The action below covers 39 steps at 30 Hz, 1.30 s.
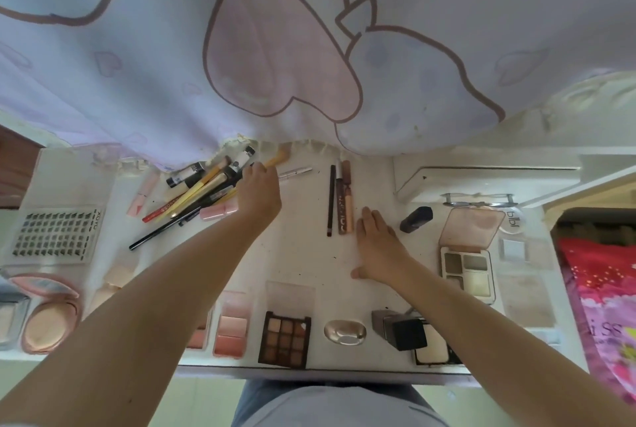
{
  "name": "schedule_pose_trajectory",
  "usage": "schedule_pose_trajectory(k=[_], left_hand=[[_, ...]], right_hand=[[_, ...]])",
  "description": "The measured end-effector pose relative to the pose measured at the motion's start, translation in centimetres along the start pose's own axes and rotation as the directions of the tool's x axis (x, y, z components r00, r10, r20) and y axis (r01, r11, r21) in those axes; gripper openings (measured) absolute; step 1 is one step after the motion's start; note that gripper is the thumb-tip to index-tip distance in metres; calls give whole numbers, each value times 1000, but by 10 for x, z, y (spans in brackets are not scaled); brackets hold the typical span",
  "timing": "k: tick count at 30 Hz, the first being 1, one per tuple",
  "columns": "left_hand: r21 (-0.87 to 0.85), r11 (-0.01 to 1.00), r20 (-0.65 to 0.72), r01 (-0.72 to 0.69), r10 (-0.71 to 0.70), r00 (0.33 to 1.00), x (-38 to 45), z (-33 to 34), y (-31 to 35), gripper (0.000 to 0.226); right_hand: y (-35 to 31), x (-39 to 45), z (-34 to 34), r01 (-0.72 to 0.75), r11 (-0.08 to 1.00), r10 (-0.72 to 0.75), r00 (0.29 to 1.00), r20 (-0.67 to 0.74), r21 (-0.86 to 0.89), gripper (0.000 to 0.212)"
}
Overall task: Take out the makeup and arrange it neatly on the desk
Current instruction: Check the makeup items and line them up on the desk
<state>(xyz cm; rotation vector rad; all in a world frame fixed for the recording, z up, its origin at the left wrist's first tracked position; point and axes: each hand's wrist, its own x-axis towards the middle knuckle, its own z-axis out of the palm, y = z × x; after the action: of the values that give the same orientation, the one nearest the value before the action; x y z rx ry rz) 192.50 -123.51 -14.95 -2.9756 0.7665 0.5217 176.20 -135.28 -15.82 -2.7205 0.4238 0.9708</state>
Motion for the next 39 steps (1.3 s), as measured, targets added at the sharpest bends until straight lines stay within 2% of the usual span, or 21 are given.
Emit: schedule_pose_trajectory(k=[4,8,11,15,18,19,21,22,24,25,26,27,29,30,31,32,34,36,37,39], left_hand=[[188,980,15,-71,69,997,5,3,-9,35],[148,983,-2,-106,107,994,3,1,-7,33],[58,986,-15,-154,155,988,-4,-4,-4,31],[-170,967,-12,-190,191,982,-16,-14,5,27],[-339,912,-36,-232,234,972,-32,-23,11,23],[-369,895,-43,-251,253,966,-37,-25,12,22],[-384,874,-66,-299,297,953,-48,-29,12,20],[-372,867,-85,-330,323,943,-53,-31,13,21],[-315,858,-139,-406,382,914,-64,-39,14,23],[-268,858,-154,-438,411,899,-70,-44,16,25],[-205,868,-158,-452,427,890,-75,-48,18,25],[-132,879,-173,-458,435,884,-81,-52,20,25],[27,878,-296,-478,464,835,-93,-59,21,24],[75,869,-285,-489,489,825,-100,-67,21,27],[116,855,-309,-505,514,800,-102,-71,17,30],[127,846,-333,-518,529,781,-103,-75,14,32],[134,843,-300,-522,536,789,-115,-82,13,32],[75,832,-222,-550,551,804,-122,-88,15,28],[-49,811,-155,-583,571,806,-124,-91,13,27],[-346,762,-40,-548,571,820,-130,-100,13,28]], right_hand=[[1,0,2,0,1000,-1,1000,9,30,101],[0,-1,-1,0,999,0,1000,20,35,100],[0,-2,-1,2,999,-2,1000,19,33,100],[2,-6,-3,14,998,-15,1000,22,53,95],[9,-12,-16,10,964,-25,998,53,266,69],[12,-15,-22,8,936,-12,1000,9,352,56],[15,-21,-37,22,825,84,983,-161,565,41],[15,-25,-46,55,714,151,961,-230,698,40],[12,-37,-69,153,393,230,939,-258,907,38],[9,-42,-79,179,274,232,941,-246,945,36],[6,-47,-88,204,218,216,943,-251,954,32],[0,-52,-95,238,246,207,934,-290,940,31],[-11,-60,-100,341,448,198,864,-464,826,37],[-16,-65,-100,382,522,198,815,-544,763,40],[-18,-69,-99,414,531,198,788,-583,739,41],[-20,-73,-99,448,496,194,778,-598,744,40],[-22,-81,-102,507,410,169,775,-609,758,33],[-23,-88,-104,569,354,135,755,-642,742,32],[-24,-93,-105,602,355,114,731,-672,715,33],[-23,-102,-109,653,392,54,687,-725,648,31]])
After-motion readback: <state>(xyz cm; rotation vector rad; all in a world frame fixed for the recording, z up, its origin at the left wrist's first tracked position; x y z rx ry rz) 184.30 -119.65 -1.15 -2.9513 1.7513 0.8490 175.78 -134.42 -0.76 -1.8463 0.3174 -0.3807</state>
